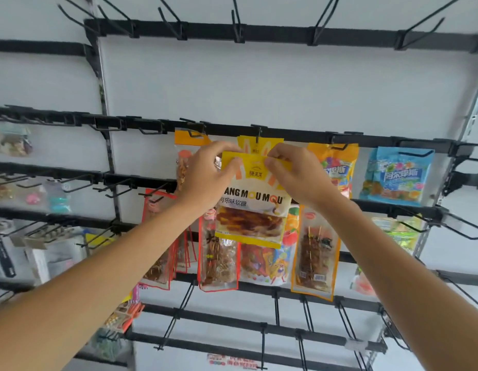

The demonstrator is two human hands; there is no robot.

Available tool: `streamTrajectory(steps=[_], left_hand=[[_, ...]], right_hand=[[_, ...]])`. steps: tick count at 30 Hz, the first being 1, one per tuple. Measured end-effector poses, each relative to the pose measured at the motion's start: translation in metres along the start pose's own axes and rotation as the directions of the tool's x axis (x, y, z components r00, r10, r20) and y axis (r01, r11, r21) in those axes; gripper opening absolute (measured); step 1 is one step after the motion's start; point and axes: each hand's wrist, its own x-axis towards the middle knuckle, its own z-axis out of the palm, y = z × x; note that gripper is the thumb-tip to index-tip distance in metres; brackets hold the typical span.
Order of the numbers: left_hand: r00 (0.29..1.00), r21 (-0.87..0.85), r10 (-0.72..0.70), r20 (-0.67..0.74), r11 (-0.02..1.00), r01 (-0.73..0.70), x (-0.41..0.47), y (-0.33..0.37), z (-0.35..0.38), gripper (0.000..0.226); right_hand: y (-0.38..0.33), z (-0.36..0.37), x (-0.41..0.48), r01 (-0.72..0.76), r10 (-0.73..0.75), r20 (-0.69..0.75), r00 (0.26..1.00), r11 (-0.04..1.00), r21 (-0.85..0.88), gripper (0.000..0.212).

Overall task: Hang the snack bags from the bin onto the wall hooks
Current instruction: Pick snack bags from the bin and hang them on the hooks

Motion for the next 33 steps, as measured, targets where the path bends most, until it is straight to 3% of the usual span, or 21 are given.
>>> streamTrajectory(steps=[3,5,9,13,20,33], left_hand=[[0.963,0.247,0.268,-0.036,0.936,-0.251,0.007,-0.021,-0.007,0.044],[0.910,0.411,0.398,0.116,0.815,-0.409,0.013,-0.040,-0.010,0.050],[0.823,0.497,0.445,0.352,0.656,-0.567,0.025,-0.073,0.000,0.054],[0.783,0.530,0.459,0.420,0.576,-0.623,0.042,-0.089,0.013,0.058],[0.728,0.492,0.524,0.442,0.537,-0.685,0.053,-0.093,0.036,0.058],[0.732,0.500,0.566,0.379,0.540,-0.677,0.067,-0.102,0.045,0.059]], right_hand=[[0.002,0.012,0.025,-0.013,0.014,0.015,1.000,0.999,-0.053,0.015],[0.005,0.016,0.038,-0.017,0.016,-0.006,1.000,0.998,-0.066,0.014],[0.017,0.020,0.056,-0.063,0.061,-0.081,0.995,0.998,-0.030,0.015],[0.027,0.022,0.067,-0.079,0.073,-0.096,0.993,0.995,-0.061,0.013],[0.042,0.026,0.061,-0.080,0.057,-0.201,0.978,0.991,-0.107,0.014],[0.057,0.035,0.077,-0.078,0.084,-0.208,0.975,0.996,0.035,0.015]])
